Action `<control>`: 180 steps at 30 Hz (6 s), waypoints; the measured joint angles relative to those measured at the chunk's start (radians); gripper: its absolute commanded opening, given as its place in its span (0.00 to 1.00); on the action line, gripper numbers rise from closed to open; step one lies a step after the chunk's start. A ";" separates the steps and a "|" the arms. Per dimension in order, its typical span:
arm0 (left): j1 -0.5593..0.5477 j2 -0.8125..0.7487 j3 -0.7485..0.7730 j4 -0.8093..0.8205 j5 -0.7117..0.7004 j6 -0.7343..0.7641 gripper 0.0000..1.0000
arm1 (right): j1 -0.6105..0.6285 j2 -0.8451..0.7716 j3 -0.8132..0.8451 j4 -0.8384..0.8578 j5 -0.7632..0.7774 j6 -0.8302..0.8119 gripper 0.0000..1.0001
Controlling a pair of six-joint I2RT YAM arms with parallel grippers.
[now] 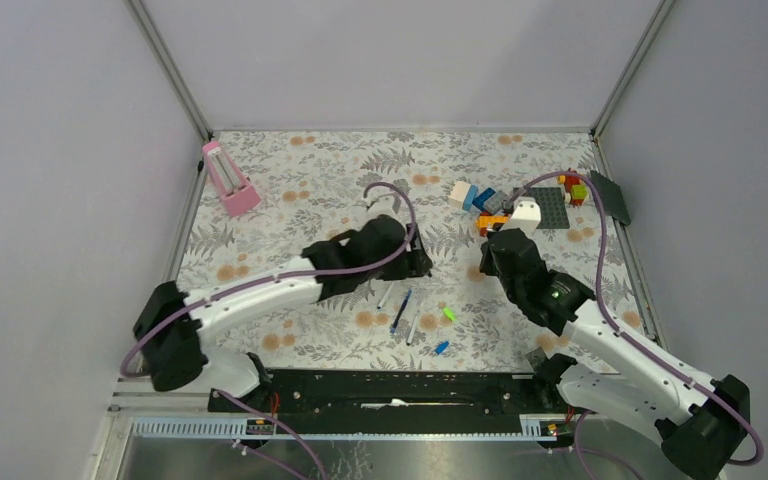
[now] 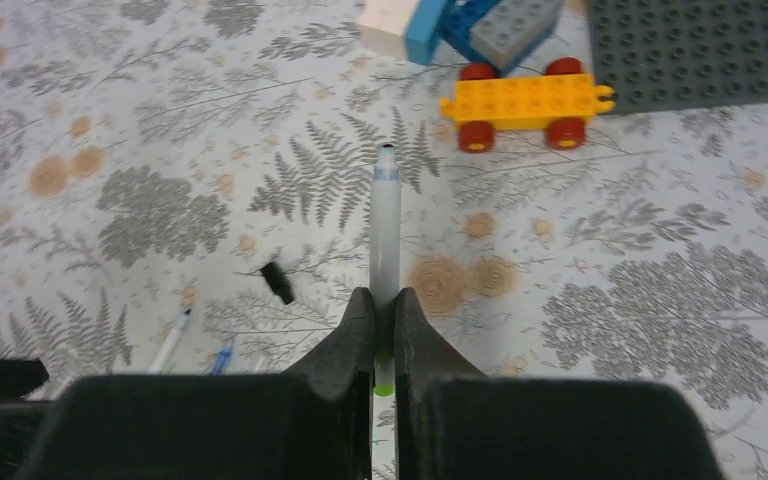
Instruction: Insert the pens into the pen caps
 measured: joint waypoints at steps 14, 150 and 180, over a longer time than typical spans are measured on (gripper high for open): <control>-0.201 0.439 0.276 -0.276 -0.152 -0.397 0.54 | -0.045 -0.083 0.000 -0.116 0.138 0.031 0.00; 0.305 0.364 -0.013 -0.270 -0.040 0.142 0.47 | -0.055 0.111 -0.311 0.558 -0.458 -0.110 0.00; 0.287 0.364 -0.013 -0.270 -0.026 0.147 0.24 | -0.060 0.122 -0.310 0.558 -0.459 -0.110 0.00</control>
